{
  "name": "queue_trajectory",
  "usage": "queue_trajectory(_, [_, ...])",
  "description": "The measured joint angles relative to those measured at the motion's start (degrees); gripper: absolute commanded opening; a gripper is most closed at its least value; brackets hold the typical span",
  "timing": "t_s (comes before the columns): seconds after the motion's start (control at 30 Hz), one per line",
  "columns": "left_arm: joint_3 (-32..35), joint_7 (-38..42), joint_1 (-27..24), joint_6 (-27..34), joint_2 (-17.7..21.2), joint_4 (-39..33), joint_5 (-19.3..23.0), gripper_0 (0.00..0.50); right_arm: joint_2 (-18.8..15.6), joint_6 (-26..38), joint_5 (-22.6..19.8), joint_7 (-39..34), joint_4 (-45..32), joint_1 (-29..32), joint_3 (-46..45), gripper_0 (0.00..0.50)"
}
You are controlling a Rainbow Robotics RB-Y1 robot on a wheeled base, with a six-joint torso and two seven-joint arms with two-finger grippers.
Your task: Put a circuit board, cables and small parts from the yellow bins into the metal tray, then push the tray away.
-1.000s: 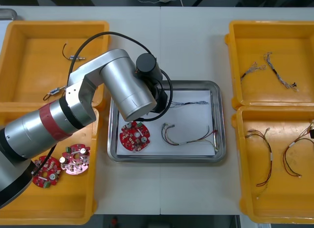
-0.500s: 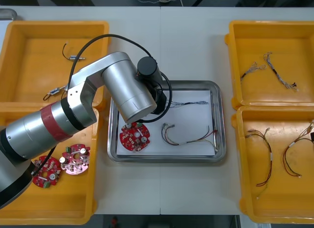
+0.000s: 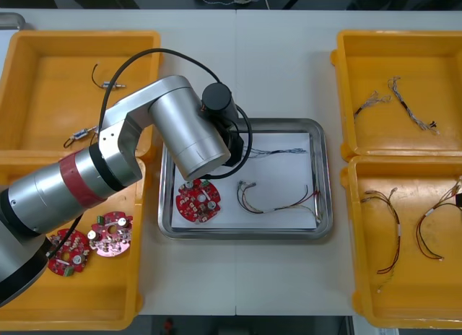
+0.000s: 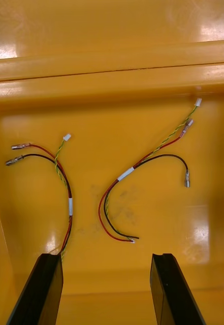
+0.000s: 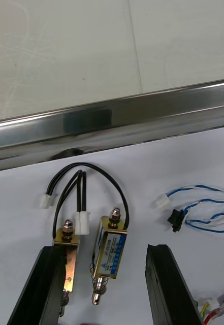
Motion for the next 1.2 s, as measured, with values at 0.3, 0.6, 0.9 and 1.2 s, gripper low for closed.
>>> queue_trajectory(0.3, [7.3,0.0,0.0,8.9,0.5,-6.0,1.3,0.500,0.0,0.0,-0.3,0.0,0.0,0.0,0.0,0.500])
queue_trajectory(0.6, [16.8,0.0,0.0,17.5,4.8,-12.5,8.8,0.500,-0.2,0.0,-1.4,0.0,0.0,0.0,0.0,0.500])
queue_trajectory(0.9, [27.7,-0.2,0.0,28.7,10.2,-14.8,16.8,0.500,-4.5,0.0,-7.8,0.0,-0.1,-0.8,2.6,0.500])
queue_trajectory(1.2, [36.0,-7.6,2.6,29.3,14.9,-18.0,21.7,0.500,-6.9,0.0,-11.8,0.0,-0.1,-8.1,11.6,0.500])
